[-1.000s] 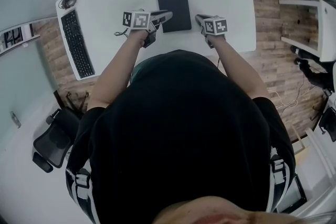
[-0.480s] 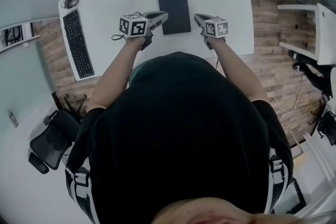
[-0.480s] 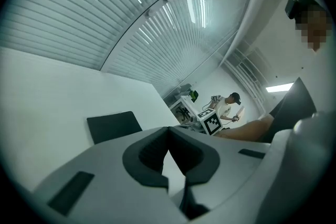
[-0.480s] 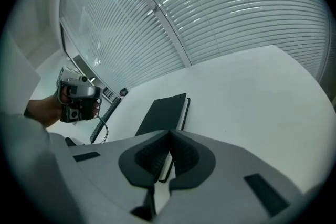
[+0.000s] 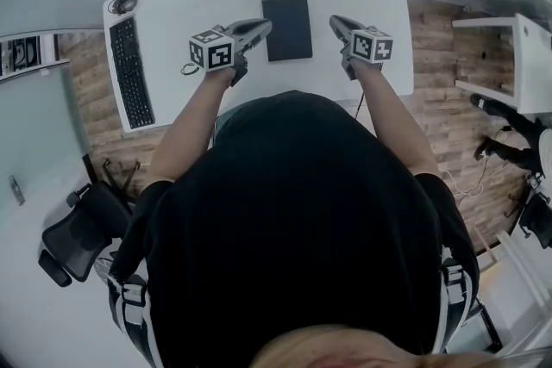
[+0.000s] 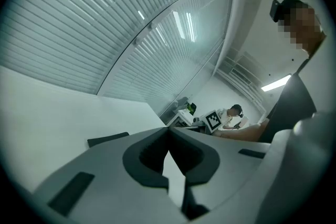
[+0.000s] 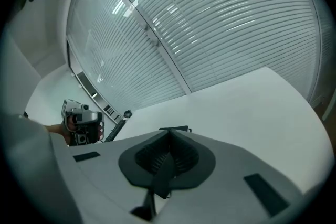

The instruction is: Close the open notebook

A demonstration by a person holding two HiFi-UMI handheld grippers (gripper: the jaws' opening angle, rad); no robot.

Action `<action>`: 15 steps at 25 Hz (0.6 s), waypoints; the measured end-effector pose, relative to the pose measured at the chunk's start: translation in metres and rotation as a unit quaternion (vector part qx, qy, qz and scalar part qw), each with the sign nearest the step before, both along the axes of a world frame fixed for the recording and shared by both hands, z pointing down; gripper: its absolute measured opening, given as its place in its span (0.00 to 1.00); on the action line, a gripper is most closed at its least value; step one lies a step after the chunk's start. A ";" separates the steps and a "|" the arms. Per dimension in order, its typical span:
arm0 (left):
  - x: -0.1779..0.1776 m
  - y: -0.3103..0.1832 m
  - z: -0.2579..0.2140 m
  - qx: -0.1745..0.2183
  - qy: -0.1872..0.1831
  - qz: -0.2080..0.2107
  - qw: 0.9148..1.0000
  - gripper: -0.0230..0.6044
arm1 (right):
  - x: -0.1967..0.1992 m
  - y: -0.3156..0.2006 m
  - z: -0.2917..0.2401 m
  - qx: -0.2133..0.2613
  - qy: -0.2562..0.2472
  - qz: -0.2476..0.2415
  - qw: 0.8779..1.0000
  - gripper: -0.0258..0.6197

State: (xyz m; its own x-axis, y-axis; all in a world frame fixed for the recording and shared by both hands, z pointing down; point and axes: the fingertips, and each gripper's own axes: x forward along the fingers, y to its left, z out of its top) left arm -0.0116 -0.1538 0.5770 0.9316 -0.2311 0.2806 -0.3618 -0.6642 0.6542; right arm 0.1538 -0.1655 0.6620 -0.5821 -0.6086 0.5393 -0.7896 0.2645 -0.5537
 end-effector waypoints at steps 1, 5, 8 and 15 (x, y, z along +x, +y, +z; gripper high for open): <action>-0.001 0.002 -0.005 0.012 0.005 -0.001 1.000 0.07 | 0.003 0.000 -0.005 0.005 -0.002 0.000 1.000 0.09; -0.007 0.013 -0.021 0.045 0.010 -0.009 0.999 0.07 | 0.001 0.005 -0.029 0.025 -0.023 -0.009 0.999 0.09; -0.015 0.022 -0.025 0.052 0.010 -0.024 0.998 0.07 | -0.008 0.015 -0.040 0.032 -0.040 -0.024 0.998 0.09; -0.030 0.043 -0.048 0.090 0.035 -0.054 0.994 0.07 | -0.020 0.034 -0.061 0.056 -0.030 -0.059 0.996 0.09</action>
